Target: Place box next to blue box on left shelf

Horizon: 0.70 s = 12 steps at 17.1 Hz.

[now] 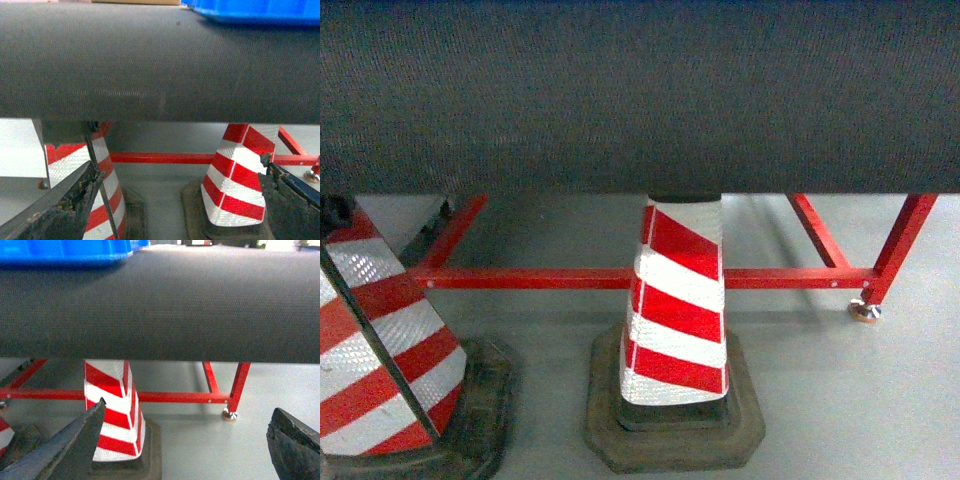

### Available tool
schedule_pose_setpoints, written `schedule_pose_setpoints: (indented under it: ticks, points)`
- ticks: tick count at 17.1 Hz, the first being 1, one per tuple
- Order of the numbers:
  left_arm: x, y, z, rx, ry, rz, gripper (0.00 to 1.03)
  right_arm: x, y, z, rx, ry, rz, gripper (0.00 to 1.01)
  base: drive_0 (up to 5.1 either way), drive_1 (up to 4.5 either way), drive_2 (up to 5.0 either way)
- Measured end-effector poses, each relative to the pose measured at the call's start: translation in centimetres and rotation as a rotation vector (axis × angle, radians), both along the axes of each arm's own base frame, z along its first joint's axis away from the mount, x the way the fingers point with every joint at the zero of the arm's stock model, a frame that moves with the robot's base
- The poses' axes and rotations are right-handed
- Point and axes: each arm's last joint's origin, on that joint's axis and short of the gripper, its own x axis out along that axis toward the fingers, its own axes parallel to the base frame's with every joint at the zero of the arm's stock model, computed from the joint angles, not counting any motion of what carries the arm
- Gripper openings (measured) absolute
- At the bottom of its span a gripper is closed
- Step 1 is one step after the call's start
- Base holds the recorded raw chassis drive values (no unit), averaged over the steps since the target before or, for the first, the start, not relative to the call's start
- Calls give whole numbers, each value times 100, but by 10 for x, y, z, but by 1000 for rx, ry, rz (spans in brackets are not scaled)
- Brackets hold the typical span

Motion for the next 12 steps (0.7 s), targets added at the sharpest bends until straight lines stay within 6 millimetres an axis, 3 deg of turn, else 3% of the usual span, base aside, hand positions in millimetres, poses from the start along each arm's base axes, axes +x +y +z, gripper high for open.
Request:
schedule_pose_setpoints:
  ticks: [12]
  points:
    - [0,0,0,-1,-1,1,98,0,0,0,0,0,0,98,0,0,0]
